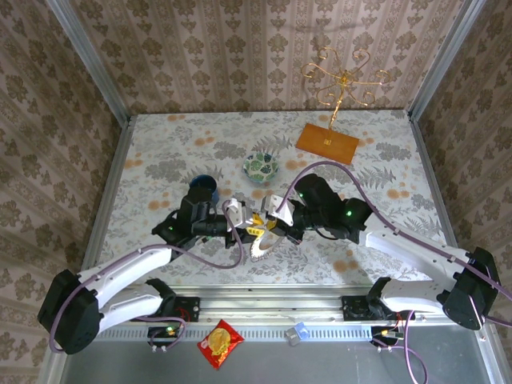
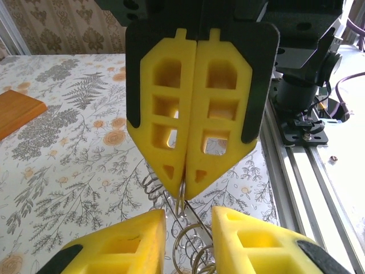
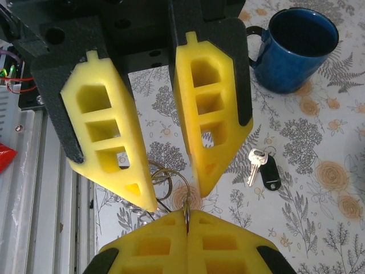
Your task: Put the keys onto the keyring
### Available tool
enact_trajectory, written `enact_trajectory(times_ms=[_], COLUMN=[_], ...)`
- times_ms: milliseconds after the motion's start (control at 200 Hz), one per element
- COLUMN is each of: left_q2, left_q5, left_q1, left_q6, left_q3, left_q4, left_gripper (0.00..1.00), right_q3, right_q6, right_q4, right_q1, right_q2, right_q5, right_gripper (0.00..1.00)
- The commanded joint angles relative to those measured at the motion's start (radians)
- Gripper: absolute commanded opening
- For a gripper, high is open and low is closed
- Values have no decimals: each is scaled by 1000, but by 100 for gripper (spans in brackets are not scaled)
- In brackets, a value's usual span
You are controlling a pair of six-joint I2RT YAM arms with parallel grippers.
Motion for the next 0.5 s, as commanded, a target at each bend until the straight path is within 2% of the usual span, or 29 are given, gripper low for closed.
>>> enact_trajectory(times_ms=[0,290,495], left_q2=[10,24,33], left_q5=[43,40,40], left_q1=[8,9,9], left_q6=[38,84,89], left_q3=[36,41,33], left_q4=[-34,-85,-57], left_gripper=[26,20,17], right_q3=[49,59,59], right_q6=[-21,-34,-37], right_q4=[-10,-13,-15], right_q1=[12,17,19], right_q2=[6,15,23], right_q5=[-30,-42,-78], right_gripper=[0,0,0])
